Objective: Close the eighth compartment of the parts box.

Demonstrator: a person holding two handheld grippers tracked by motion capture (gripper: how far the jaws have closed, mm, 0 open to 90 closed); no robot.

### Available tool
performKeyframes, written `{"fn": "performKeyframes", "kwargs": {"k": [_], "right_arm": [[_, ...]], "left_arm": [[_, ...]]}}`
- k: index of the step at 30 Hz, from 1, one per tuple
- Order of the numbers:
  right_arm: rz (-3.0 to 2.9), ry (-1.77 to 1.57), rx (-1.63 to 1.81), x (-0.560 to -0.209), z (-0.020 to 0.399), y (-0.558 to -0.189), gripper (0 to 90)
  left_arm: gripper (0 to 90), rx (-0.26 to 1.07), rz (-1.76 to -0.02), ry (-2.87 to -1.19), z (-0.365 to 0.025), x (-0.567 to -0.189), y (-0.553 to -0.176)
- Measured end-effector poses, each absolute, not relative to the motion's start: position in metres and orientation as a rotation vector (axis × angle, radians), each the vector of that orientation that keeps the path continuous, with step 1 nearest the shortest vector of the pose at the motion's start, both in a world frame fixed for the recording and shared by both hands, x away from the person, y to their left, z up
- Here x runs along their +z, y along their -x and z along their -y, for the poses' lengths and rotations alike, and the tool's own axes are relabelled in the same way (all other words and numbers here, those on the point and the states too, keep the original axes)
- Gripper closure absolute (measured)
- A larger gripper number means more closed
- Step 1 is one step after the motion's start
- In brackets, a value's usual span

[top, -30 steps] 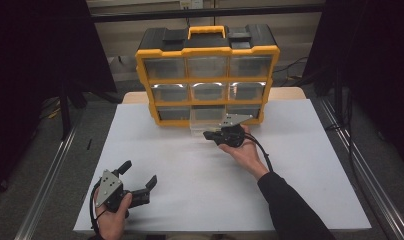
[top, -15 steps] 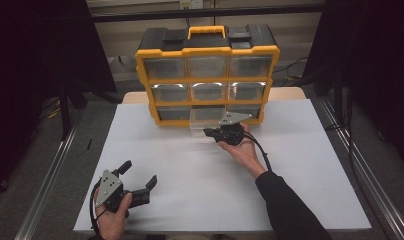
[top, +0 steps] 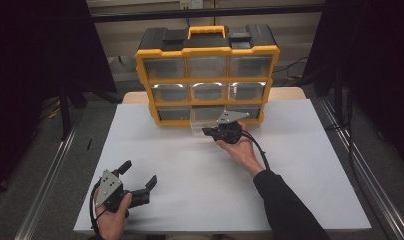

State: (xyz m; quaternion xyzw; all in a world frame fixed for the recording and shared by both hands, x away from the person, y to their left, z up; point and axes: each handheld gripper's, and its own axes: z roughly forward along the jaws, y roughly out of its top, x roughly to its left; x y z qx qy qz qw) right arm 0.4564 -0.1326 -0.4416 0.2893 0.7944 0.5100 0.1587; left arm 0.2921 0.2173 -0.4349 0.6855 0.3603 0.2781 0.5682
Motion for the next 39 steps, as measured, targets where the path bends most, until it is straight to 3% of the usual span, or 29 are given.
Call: {"fn": "performKeyframes", "kwargs": {"k": [39], "right_arm": [[-2.218,-0.870,1.428,-0.440,0.129,-0.477,90.0]], "left_arm": [[2.3,0.655,-0.846,-1.612,-0.218,-0.435,-0.292]]}}
